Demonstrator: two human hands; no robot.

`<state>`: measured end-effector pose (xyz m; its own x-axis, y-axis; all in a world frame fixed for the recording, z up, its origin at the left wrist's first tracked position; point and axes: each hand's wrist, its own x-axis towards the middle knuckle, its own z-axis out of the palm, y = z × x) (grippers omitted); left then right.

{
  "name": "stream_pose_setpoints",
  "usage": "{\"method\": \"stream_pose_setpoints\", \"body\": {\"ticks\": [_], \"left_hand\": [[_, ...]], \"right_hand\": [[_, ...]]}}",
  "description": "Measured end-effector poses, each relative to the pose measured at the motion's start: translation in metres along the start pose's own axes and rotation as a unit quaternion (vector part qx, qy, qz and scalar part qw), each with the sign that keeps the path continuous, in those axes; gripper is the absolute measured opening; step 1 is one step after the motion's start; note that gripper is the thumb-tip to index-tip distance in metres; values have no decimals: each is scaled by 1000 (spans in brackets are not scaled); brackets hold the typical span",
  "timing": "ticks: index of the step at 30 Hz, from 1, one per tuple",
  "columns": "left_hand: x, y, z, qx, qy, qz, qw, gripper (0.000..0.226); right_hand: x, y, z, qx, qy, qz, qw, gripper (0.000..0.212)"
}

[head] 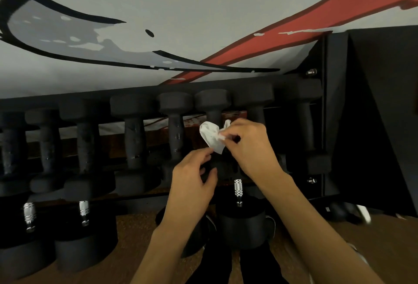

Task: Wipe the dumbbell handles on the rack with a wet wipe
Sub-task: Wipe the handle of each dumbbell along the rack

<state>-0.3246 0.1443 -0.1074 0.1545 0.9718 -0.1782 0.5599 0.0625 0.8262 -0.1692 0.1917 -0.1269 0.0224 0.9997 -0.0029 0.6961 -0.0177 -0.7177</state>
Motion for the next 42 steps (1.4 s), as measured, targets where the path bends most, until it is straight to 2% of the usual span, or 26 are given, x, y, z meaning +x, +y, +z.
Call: {"method": "stream_pose_setpoints", "body": {"ticks": [4, 8, 11, 15, 18, 21, 23, 29, 33, 36, 39, 42], "left_hand": [[12, 1, 0, 32, 12, 15, 999, 53], [25, 6, 7, 73, 9, 48, 996, 48], [27, 9, 9, 49, 20, 51, 997, 44], [17, 10, 3, -35, 14, 16, 999, 55], [10, 7, 2, -40, 21, 13, 999, 56], [1, 5, 7, 7, 16, 20, 1000, 52], [-7, 6, 11, 33, 7, 16, 999, 51], [-12, 7, 16, 57, 9, 1, 998, 50], [-7, 6, 15, 54, 13, -1, 998, 47], [-8, 5, 16, 55, 11, -3, 998, 48], [-8, 4, 17, 48, 13, -3, 999, 50], [-9, 3, 18, 47, 16, -6, 999, 53]], "right_hand": [[-21, -4, -5, 13, -33, -12, 999, 24], [-24, -1, -5, 55, -24, -5, 998, 13], [-21, -3, 1, 62, -25, -15, 998, 17], [-9, -4, 8, 61, -34, -32, 997, 21], [6, -1, 7, 54, 7, -40, 998, 20], [24, -2, 6, 67, 56, -26, 996, 14], [30, -2, 7, 53, 58, -23, 997, 14], [13, 3, 5, 22, -3, -50, 998, 7], [-4, 7, 6, 19, -86, -55, 995, 11], [-4, 12, 0, 13, -118, -51, 992, 11], [4, 9, -4, 26, -81, -36, 996, 10], [20, 1, -4, 59, 8, 40, 997, 11]]}}
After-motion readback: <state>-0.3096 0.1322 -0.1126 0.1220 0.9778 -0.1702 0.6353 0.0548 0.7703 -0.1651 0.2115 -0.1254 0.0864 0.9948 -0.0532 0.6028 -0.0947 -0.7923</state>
